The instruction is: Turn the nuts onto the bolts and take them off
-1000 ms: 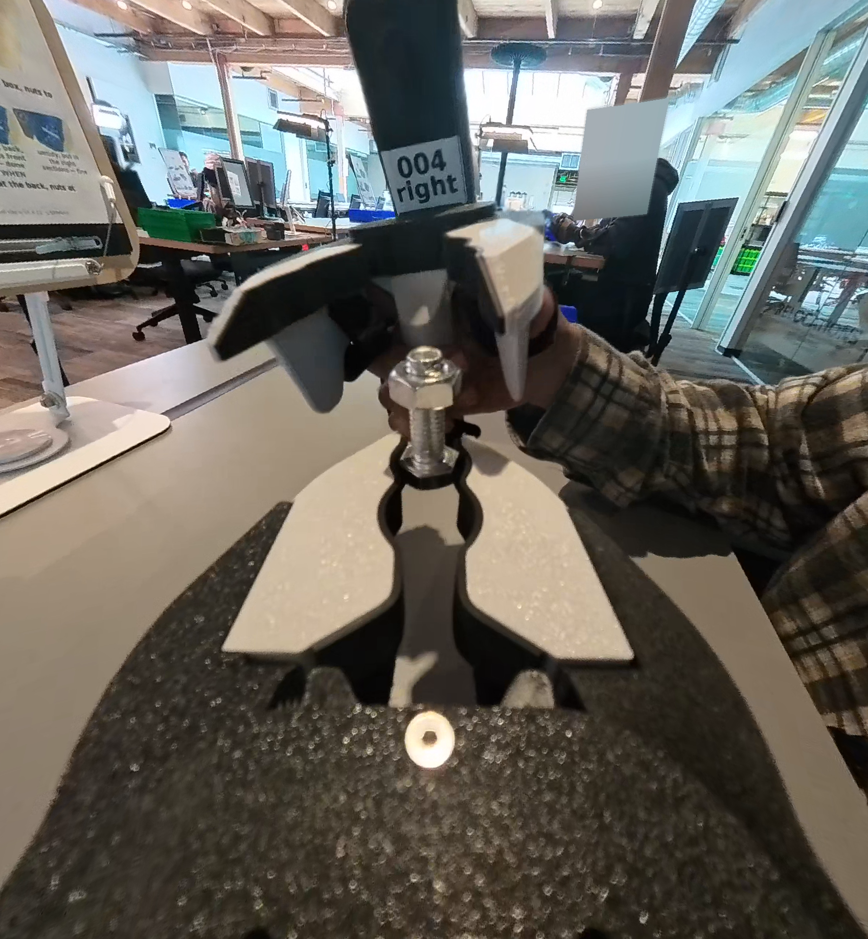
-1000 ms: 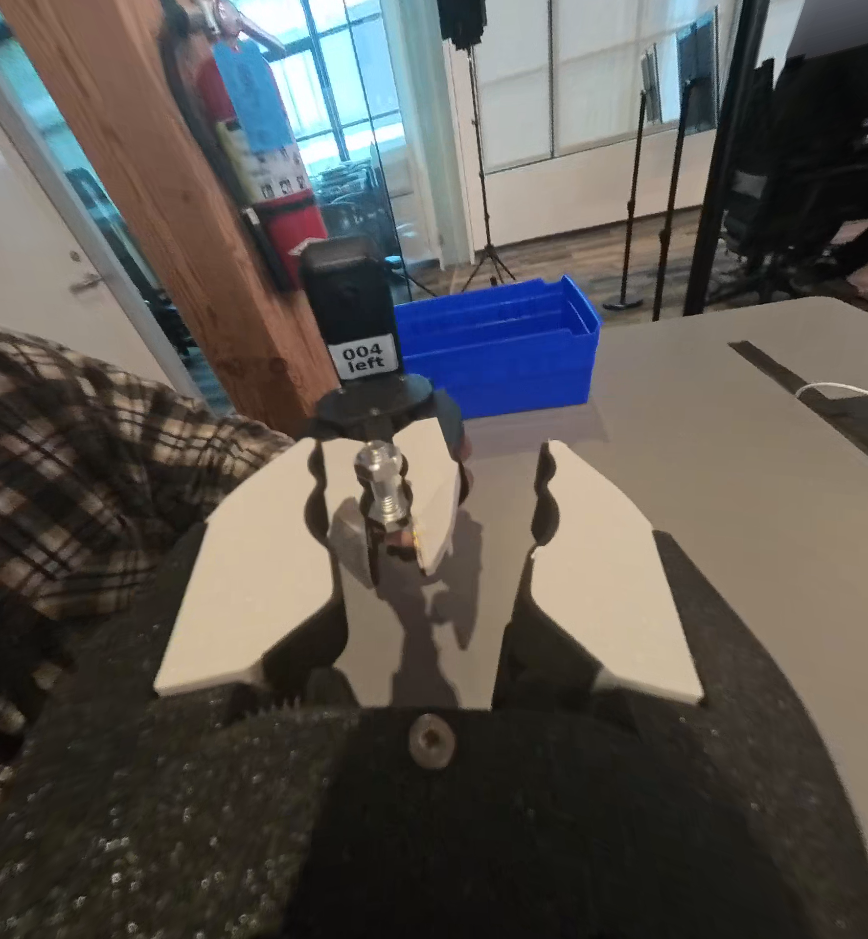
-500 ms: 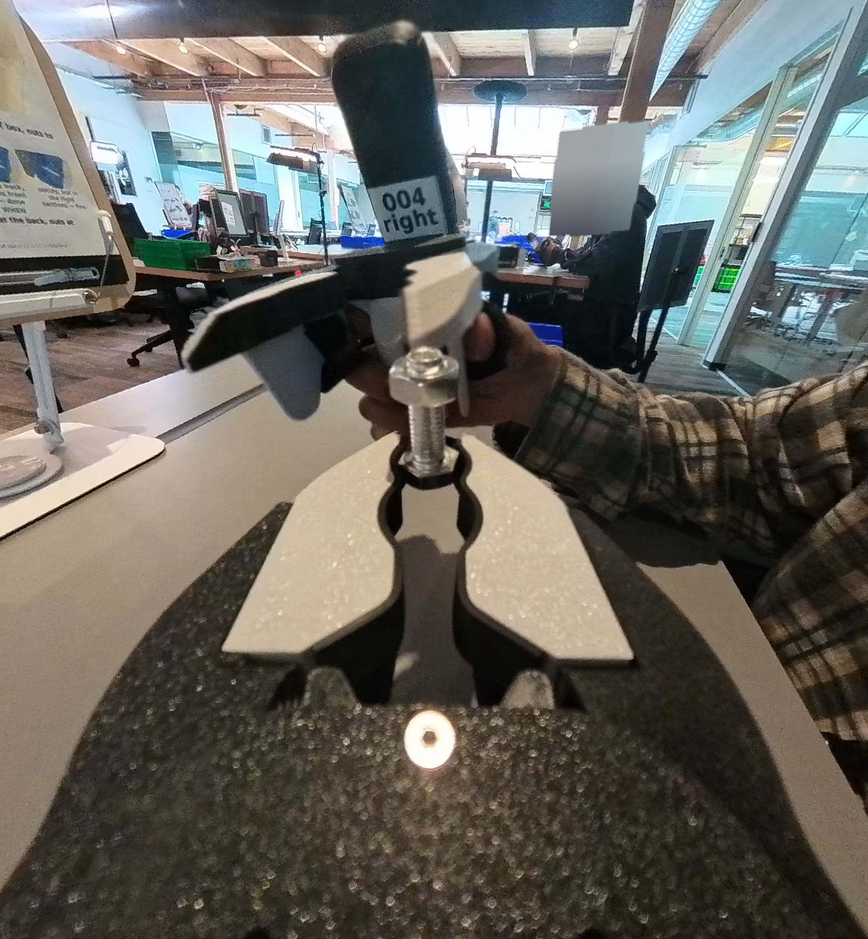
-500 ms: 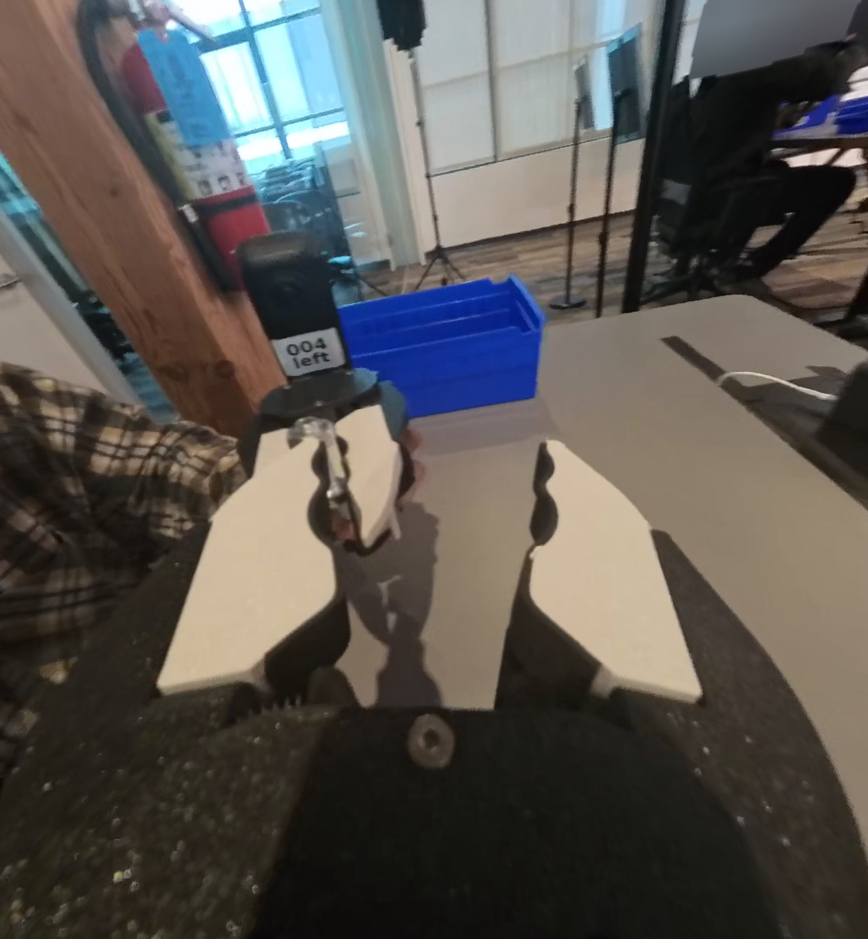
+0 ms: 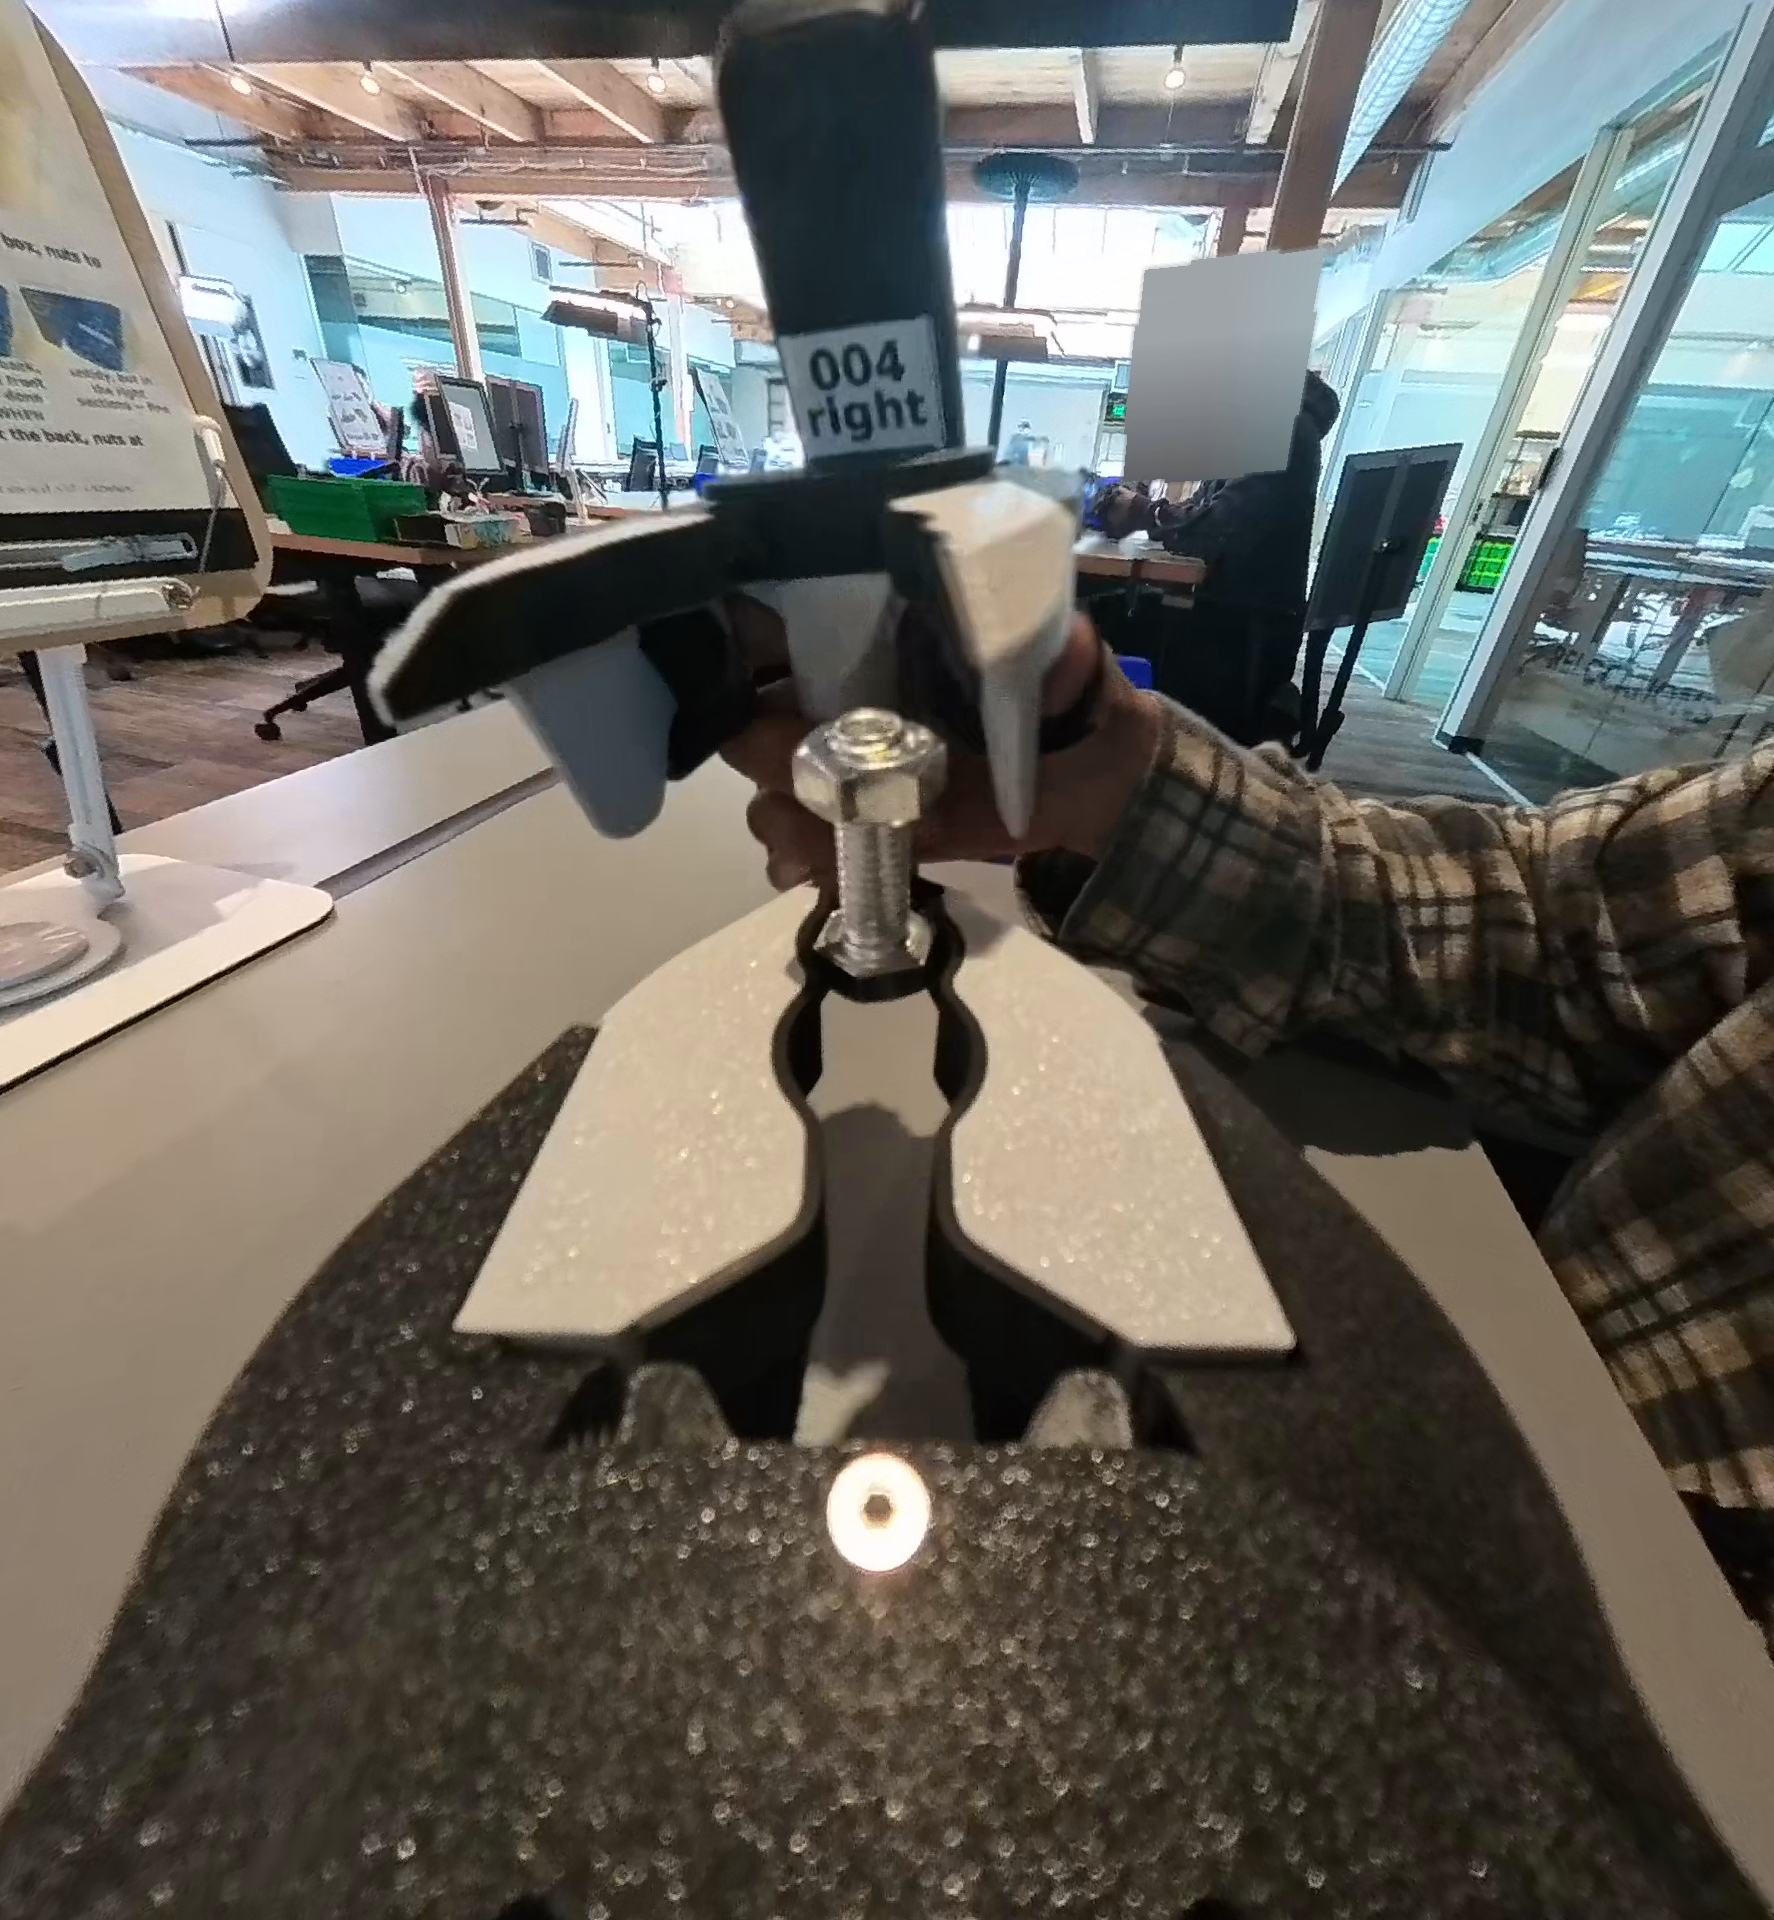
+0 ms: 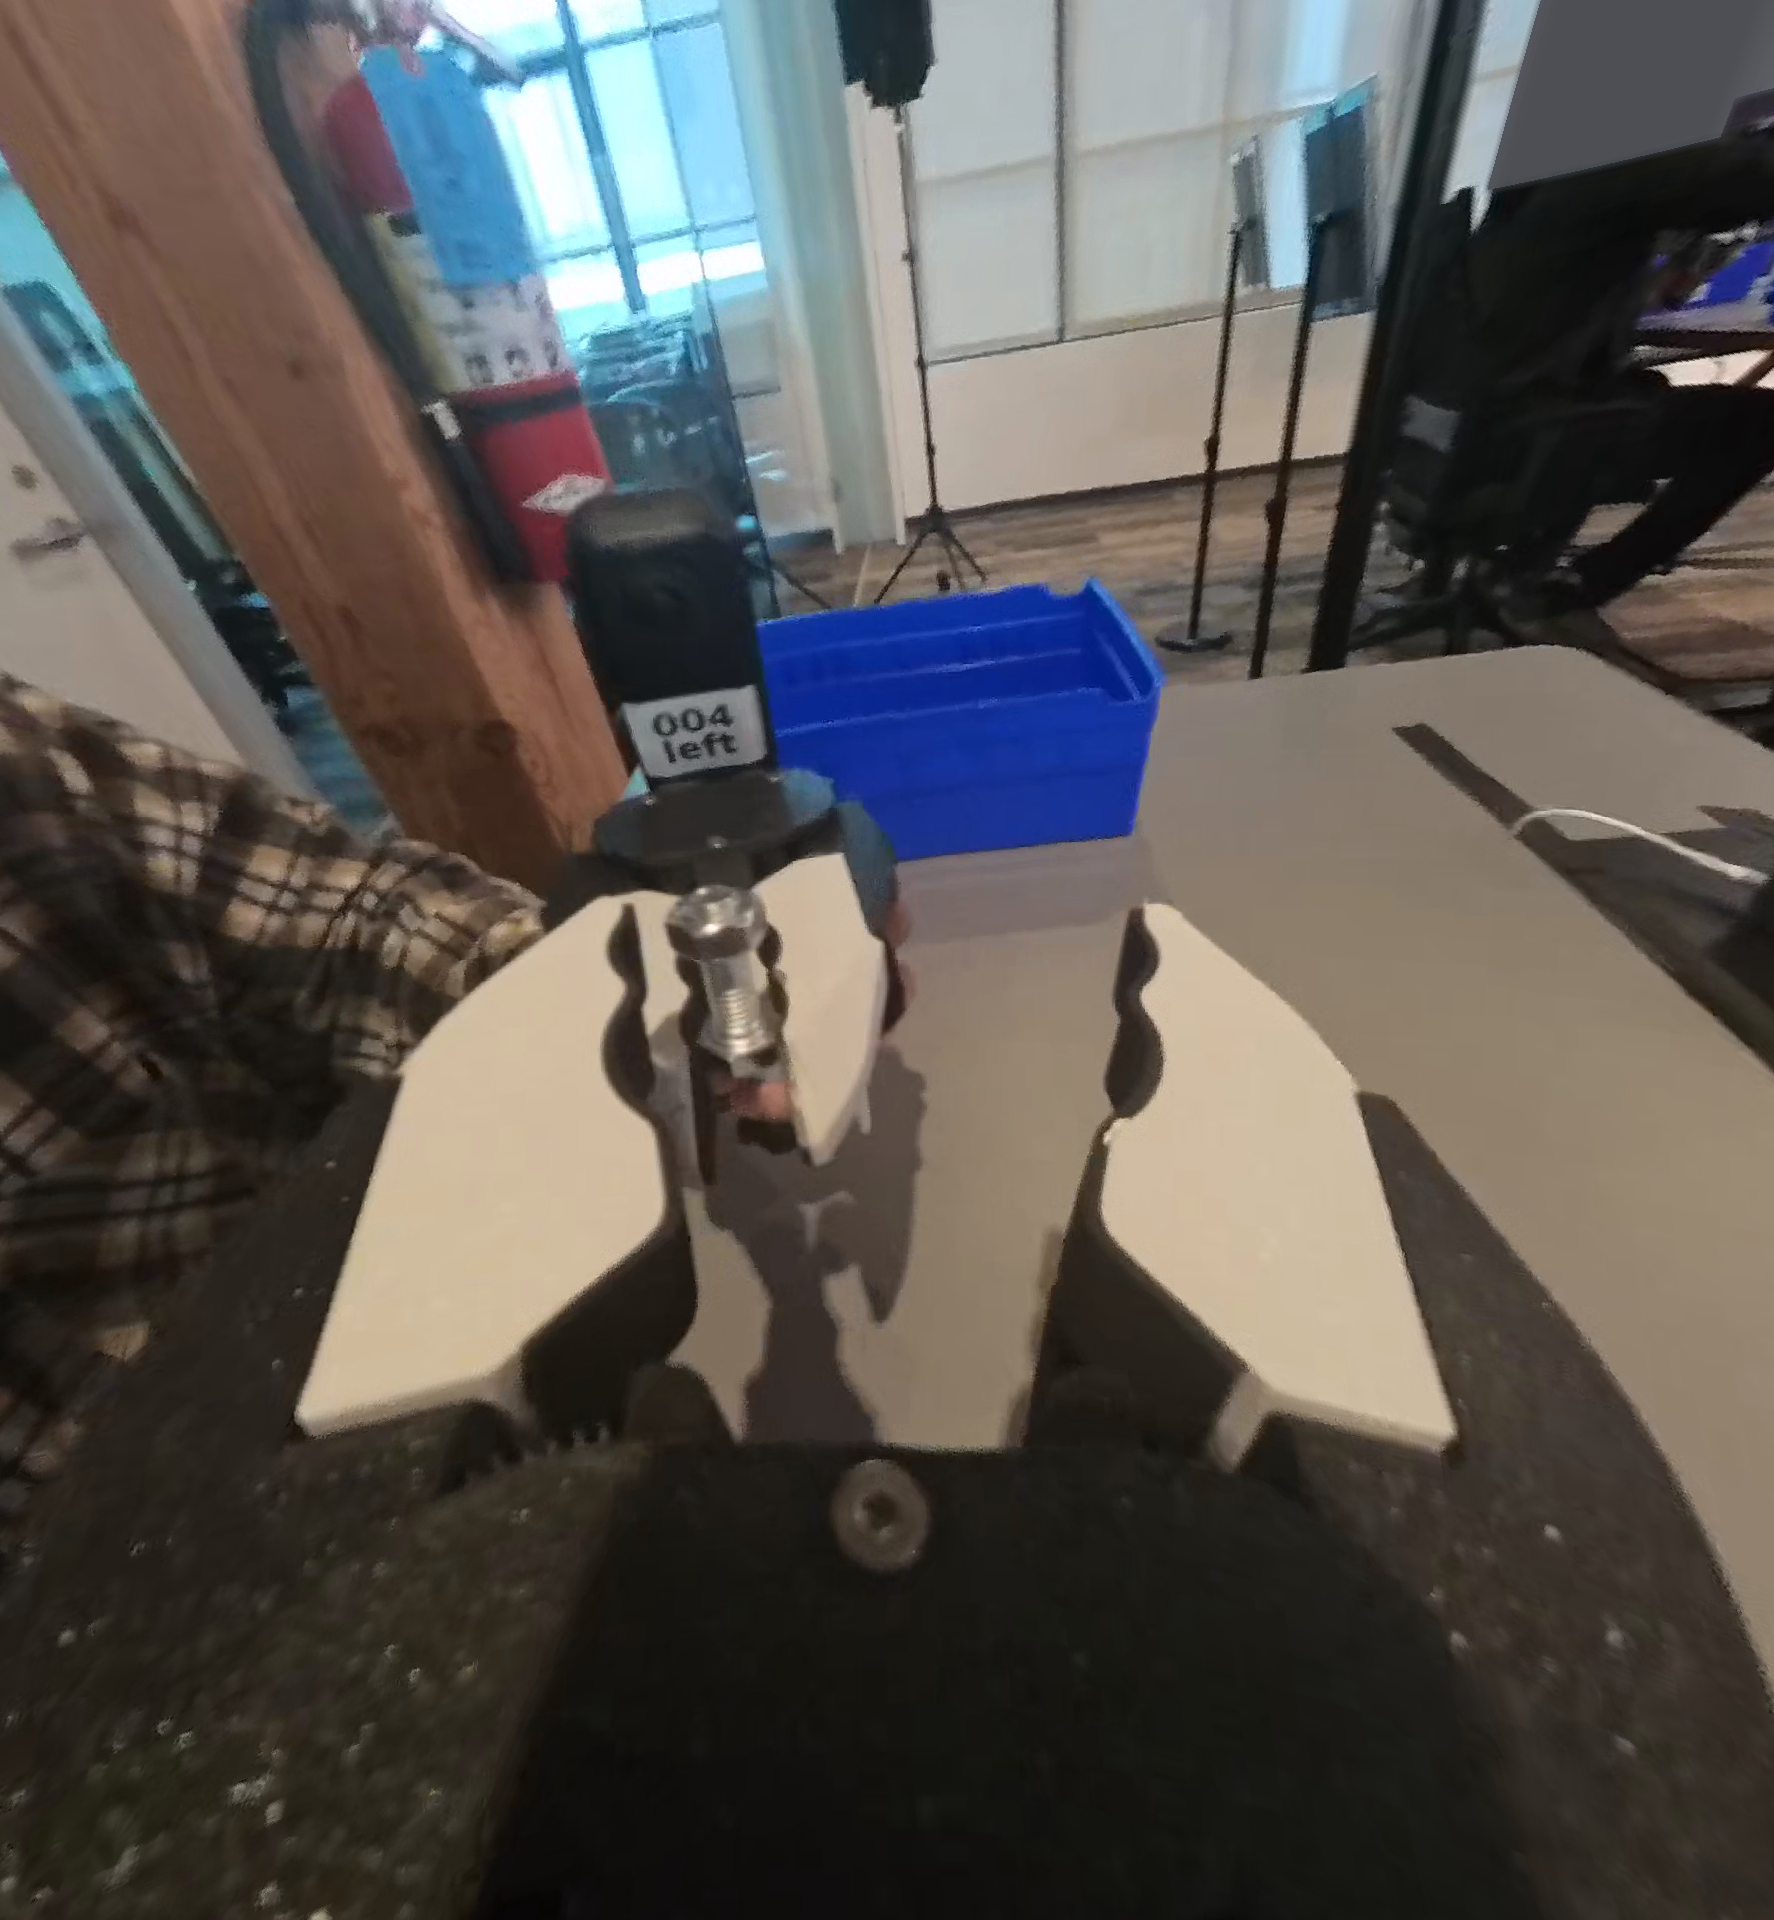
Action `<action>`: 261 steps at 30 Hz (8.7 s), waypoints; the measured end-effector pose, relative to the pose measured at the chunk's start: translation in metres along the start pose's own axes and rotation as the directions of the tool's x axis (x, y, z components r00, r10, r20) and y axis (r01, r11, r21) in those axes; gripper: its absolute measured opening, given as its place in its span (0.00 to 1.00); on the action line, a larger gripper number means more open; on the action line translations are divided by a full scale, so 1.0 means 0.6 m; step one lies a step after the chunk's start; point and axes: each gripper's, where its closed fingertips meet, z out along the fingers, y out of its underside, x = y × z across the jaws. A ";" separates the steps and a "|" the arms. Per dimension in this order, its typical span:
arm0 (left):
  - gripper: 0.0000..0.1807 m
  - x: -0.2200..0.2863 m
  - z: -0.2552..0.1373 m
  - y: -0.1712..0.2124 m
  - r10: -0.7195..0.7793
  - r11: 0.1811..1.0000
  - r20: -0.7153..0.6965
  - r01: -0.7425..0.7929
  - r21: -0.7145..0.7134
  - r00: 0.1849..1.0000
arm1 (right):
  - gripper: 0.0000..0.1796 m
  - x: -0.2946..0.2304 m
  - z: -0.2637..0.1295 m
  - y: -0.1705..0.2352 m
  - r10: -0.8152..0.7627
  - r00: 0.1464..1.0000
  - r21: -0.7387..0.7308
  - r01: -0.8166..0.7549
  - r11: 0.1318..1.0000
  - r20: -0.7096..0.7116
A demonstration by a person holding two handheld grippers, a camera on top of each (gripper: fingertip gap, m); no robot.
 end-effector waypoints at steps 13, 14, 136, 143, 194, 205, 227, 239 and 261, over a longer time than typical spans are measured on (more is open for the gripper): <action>0.09 0.004 0.002 0.001 0.010 1.000 -0.005 -0.010 -0.007 1.000 | 0.50 0.004 0.010 0.009 -0.013 0.999 -0.040 0.012 0.999 -0.030; 0.09 0.003 0.001 0.001 0.014 1.000 0.002 -0.014 -0.011 1.000 | 0.52 0.011 0.003 0.009 -0.010 0.999 -0.037 0.008 0.999 -0.048; 0.09 -0.001 -0.001 -0.005 0.024 1.000 0.012 -0.024 0.002 1.000 | 0.47 0.011 -0.013 -0.013 -0.058 0.994 -0.006 0.058 0.998 -0.093; 0.09 -0.002 0.000 -0.002 0.021 1.000 0.014 -0.021 -0.005 1.000 | 0.45 0.013 -0.007 -0.006 -0.092 0.989 -0.048 0.087 0.995 -0.118; 0.09 0.003 -0.002 -0.008 0.015 1.000 -0.009 -0.015 0.020 1.000 | 0.29 -0.027 0.005 -0.006 -0.052 0.999 -0.044 0.052 0.998 0.016; 0.09 0.002 -0.004 -0.010 0.017 1.000 -0.001 -0.017 0.025 1.000 | 0.33 -0.033 0.001 -0.020 -0.038 0.999 -0.022 0.038 0.999 0.006; 0.09 -0.001 -0.003 -0.007 0.031 0.999 0.019 -0.031 0.009 0.999 | 0.10 -0.060 0.019 -0.008 -0.049 0.993 -0.029 0.052 0.998 0.105; 0.09 0.016 0.002 -0.007 0.031 0.999 -0.040 -0.031 0.015 0.999 | 0.11 -0.069 0.009 -0.008 -0.082 0.981 -0.009 0.085 0.996 0.178; 0.09 0.014 -0.001 -0.012 0.036 0.999 -0.034 -0.035 0.029 0.999 | 0.10 -0.070 0.015 -0.014 -0.085 0.983 0.006 0.085 0.996 0.166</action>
